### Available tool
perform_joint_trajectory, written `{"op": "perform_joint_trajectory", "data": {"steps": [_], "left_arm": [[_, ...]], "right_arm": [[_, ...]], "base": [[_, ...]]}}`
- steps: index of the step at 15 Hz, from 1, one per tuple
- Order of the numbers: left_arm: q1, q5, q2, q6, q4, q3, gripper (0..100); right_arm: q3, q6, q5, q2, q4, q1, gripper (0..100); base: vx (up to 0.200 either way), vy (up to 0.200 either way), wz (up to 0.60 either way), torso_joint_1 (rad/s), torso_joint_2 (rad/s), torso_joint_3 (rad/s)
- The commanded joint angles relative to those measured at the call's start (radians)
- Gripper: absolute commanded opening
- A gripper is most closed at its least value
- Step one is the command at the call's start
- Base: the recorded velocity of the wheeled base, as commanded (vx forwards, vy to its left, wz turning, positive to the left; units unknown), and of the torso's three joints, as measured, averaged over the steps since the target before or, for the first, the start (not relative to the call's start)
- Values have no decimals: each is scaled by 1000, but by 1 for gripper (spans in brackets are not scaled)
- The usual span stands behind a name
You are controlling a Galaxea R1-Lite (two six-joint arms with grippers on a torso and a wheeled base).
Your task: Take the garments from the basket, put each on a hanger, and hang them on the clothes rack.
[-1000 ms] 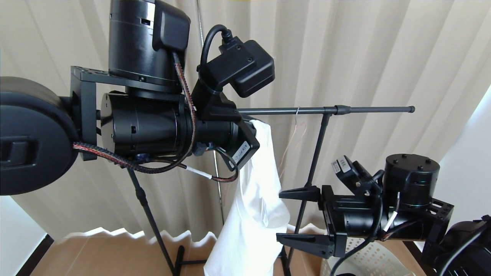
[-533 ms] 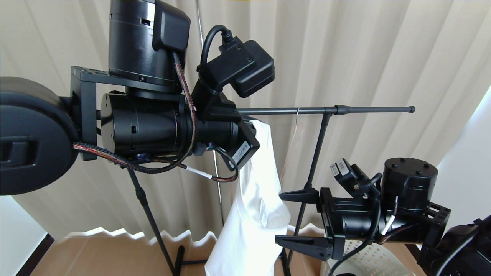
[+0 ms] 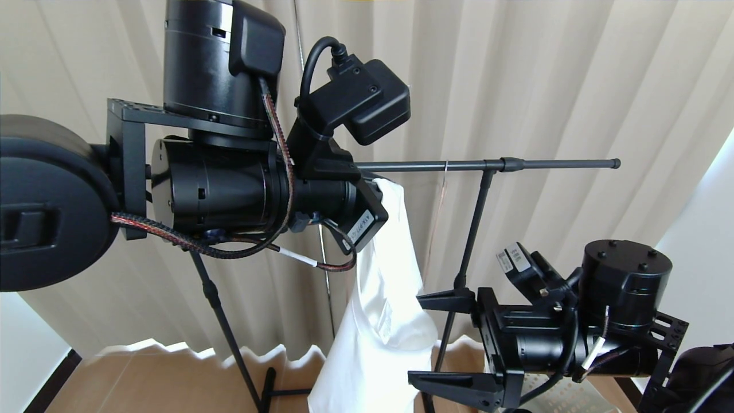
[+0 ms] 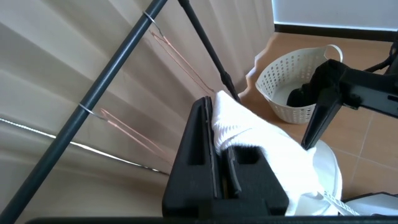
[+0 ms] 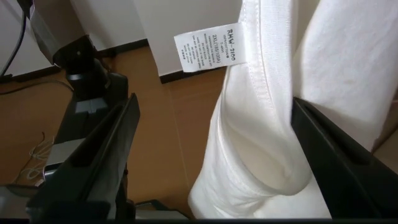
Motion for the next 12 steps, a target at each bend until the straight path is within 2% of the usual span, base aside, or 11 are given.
{"op": "perform_joint_trajectory", "data": {"steps": [1,5,6,8,12], "left_arm": [[0,0,0,-1,1,-1,0],[0,-3,-1,0,-1,-1,0],[0,-3,-3,0,-1,-1,0],[0,-4,-3,0,-1,0,0],[0,-4,-4,-1,1,2,0]], "right_arm": [[-8,6,-17,22,1,11,100],[-16,6,-29,59,2,23,100],[-23,7,-37,65,4,23,0],[-33,13,-83,78,4,23,0],[-45,16,-92,88,-2,14,0]], "base": [[0,0,0,0,0,0],[0,0,0,0,0,0],[0,0,0,0,0,0],[0,0,0,0,0,0],[0,0,0,0,0,0]]}}
